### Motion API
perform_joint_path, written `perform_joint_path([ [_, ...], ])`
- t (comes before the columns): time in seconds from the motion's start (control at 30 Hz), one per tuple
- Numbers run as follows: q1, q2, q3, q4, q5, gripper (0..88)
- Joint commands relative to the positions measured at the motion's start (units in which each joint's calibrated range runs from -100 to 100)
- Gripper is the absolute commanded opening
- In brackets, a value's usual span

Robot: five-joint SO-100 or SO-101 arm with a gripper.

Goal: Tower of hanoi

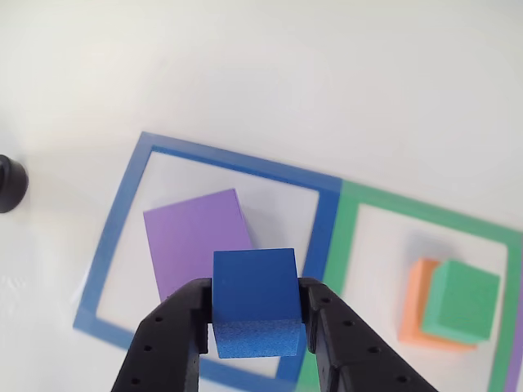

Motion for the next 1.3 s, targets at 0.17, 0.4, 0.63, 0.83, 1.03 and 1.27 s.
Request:
perform_joint_path([
  [0.17, -3.1, 14.0, 13.4, -46.5, 0.6, 3.9],
  [0.4, -4.3, 25.0, 20.0, -67.3, 0.6, 4.1],
  [0.63, -4.5, 36.2, 18.1, -78.0, 0.6, 4.2],
  [0.83, -5.0, 43.1, 16.6, -83.5, 0.6, 4.3],
  [1.03, -4.8, 48.5, 13.0, -85.7, 0.6, 4.6],
  [1.27, -5.0, 50.0, 13.2, -86.6, 0.6, 5.5],
])
